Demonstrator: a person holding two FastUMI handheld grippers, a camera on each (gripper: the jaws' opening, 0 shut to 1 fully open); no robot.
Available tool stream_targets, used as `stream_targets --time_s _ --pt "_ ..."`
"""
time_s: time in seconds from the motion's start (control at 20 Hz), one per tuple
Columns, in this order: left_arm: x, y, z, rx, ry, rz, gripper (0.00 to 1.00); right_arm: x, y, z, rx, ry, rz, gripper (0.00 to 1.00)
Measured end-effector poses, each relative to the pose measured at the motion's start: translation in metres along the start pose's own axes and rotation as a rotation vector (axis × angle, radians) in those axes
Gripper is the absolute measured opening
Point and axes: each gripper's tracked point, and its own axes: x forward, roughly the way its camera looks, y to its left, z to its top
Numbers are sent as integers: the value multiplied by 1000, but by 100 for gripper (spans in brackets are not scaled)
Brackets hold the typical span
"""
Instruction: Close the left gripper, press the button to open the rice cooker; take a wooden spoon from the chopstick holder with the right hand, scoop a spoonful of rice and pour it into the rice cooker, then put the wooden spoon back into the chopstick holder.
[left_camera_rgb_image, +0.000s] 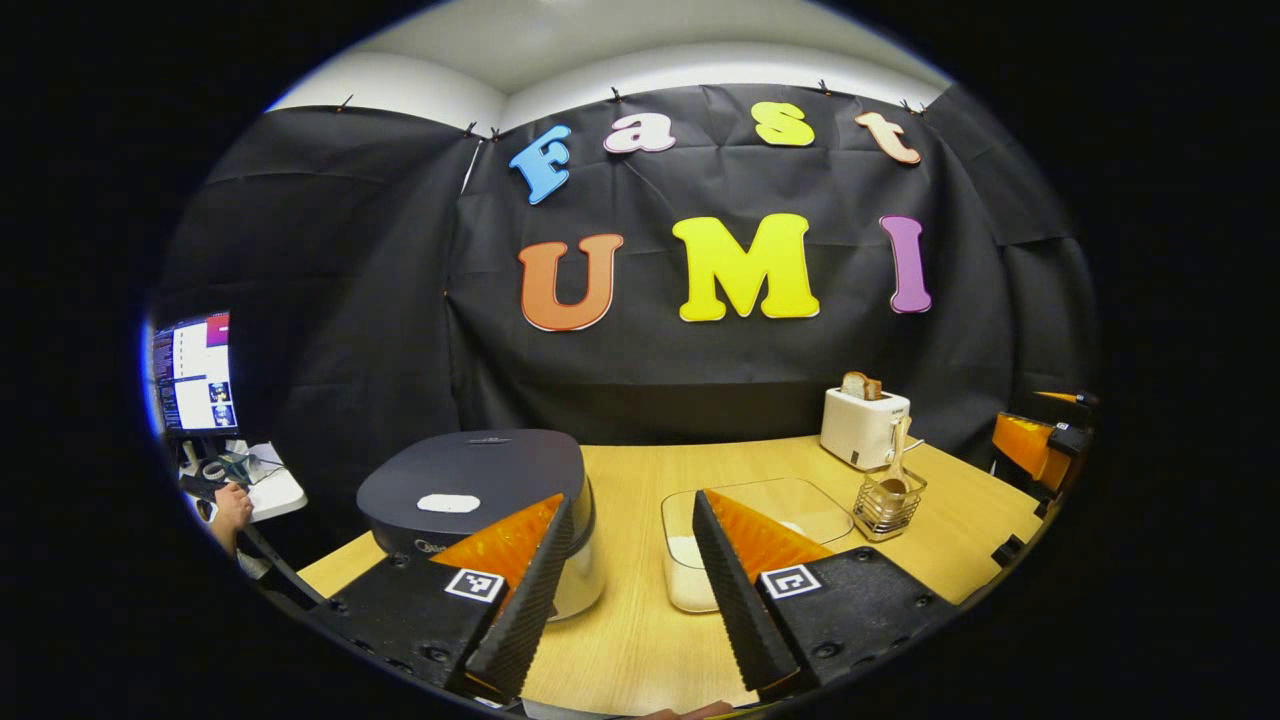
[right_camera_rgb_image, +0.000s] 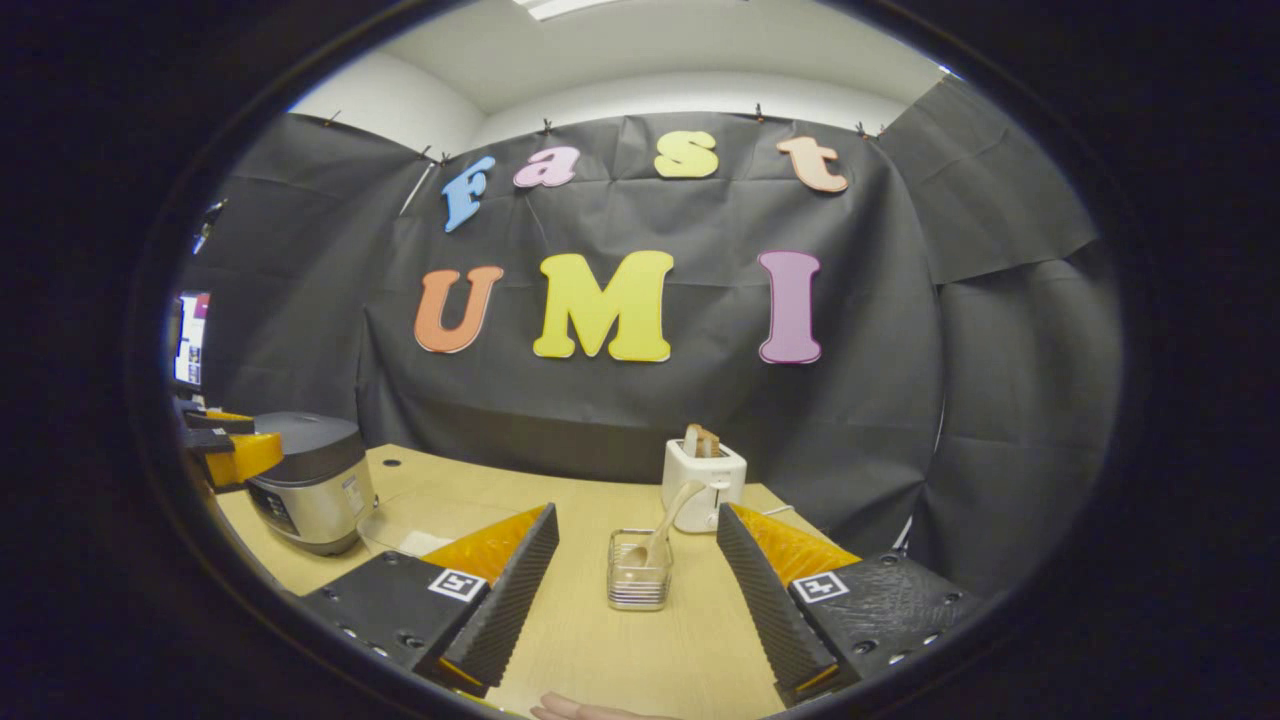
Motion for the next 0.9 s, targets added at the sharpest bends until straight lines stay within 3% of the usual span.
stream_targets --time_s 0.2,0.25,0.3,0.35,0.45,0.65,0.9 --pt "4 34 -2 27 51 39 60 0 -2 0 -1 -2 0 95" --pt "5 42 0 33 59 48 48 0 -3 0 0 -2 -2 95" --pt "7 51 2 30 69 57 42 0 -4 1 2 -2 -4 95" --pt "8 61 5 20 80 66 32 1 -5 1 4 -1 -6 95" --pt "13 75 12 7 94 67 20 0 -6 1 11 -1 -5 95" --pt "29 97 1 -93 213 56 3 -6 -8 5 6 -9 -1 95" --pt "47 114 -26 -112 344 64 3 -10 -11 11 15 -23 2 95"
